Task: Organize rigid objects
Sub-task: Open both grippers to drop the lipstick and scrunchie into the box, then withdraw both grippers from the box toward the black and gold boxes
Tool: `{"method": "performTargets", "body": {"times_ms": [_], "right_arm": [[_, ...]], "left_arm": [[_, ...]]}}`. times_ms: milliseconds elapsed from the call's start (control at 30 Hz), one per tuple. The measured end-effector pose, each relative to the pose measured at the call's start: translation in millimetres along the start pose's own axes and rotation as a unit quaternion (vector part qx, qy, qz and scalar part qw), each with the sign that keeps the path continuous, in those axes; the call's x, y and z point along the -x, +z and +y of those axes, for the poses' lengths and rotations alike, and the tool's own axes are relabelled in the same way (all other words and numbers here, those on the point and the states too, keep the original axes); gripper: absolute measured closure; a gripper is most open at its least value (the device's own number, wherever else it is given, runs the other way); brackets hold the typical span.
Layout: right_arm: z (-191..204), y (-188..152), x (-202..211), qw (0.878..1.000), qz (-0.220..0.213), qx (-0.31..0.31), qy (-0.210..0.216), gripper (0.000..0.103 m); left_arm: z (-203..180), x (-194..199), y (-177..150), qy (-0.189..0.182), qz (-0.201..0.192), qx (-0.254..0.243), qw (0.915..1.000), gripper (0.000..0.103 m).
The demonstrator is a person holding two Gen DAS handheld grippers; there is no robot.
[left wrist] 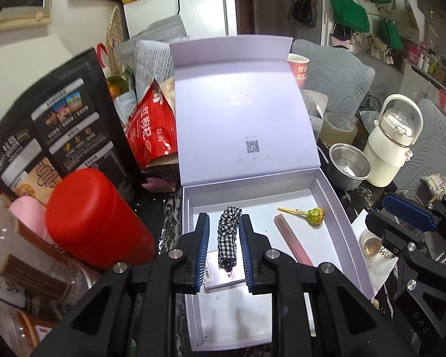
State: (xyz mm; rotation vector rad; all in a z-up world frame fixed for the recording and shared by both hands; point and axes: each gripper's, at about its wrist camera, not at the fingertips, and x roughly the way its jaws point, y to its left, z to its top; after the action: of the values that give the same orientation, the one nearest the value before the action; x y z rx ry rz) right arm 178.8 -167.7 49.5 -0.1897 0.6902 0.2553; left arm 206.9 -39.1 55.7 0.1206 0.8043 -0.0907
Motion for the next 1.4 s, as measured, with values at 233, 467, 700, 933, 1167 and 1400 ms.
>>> {"method": "performTargets", "body": {"times_ms": [233,467,700,933,1167,1400], "right_arm": [[5,0,33,1.0,-0.024,0.003,-0.005,0.073],[8,-9,62,0.999,-0.04,0.004,-0.009,0.066],[5,-28,86,0.999,-0.044,-0.005,-0.019,0.063],[5,-45,102,0.999,-0.043,-0.011,-0.023,0.063],[9,-64,116,0.999,-0.041,-0.015,-0.02,0.063],[17,-85,127,0.999,-0.038,-0.016,-0.012,0.063]], "left_arm": [[-2,37,-7,0.008,-0.028,-0.005,0.9996,0.081],[-1,66,-23,0.024,-0.052,0.001,0.9984,0.008],[-1,86,-43,0.027,-0.054,0.0,0.9982,0.008],[-5,98,-66,0.007,-0.049,0.0,0.9988,0.008],[-10,108,-87,0.011,-0.046,0.0,0.9989,0.008],[-16,111,-113,0.004,-0.036,0.001,0.9993,0.008]]}}
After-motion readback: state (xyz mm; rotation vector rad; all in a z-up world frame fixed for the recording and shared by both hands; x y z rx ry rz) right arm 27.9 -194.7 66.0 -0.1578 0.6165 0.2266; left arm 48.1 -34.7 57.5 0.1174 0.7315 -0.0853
